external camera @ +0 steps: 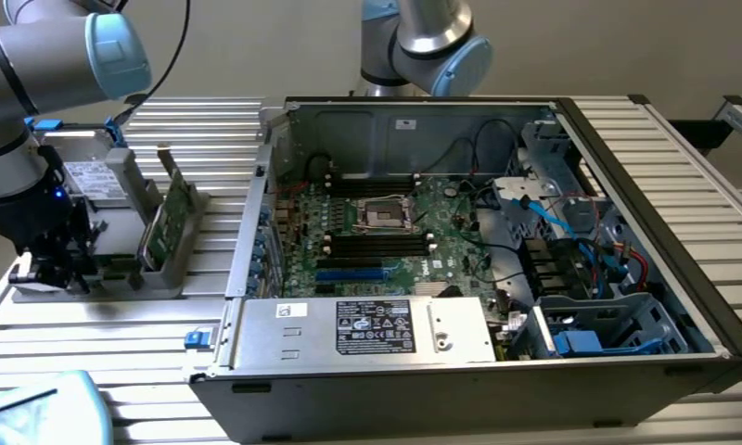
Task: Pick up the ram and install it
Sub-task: 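Pick up the ram and move it above insertion slot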
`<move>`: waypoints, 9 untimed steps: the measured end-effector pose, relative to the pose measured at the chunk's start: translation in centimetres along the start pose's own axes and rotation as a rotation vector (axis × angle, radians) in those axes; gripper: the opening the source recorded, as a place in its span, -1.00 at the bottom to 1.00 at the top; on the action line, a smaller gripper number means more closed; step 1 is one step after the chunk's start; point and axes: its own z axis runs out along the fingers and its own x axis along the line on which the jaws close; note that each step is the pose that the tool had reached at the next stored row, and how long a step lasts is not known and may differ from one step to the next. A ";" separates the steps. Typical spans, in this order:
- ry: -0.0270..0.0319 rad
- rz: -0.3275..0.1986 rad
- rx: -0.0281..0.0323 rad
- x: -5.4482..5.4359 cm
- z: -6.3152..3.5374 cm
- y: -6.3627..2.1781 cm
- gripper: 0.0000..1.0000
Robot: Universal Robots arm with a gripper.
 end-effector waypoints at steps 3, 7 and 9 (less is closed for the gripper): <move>0.0000 0.000 0.0000 0.0 0.00 0.00 -0.51; 0.0000 0.000 0.0000 0.0 0.00 0.00 -0.73; 0.0000 0.000 0.0000 0.0 0.00 0.00 -0.73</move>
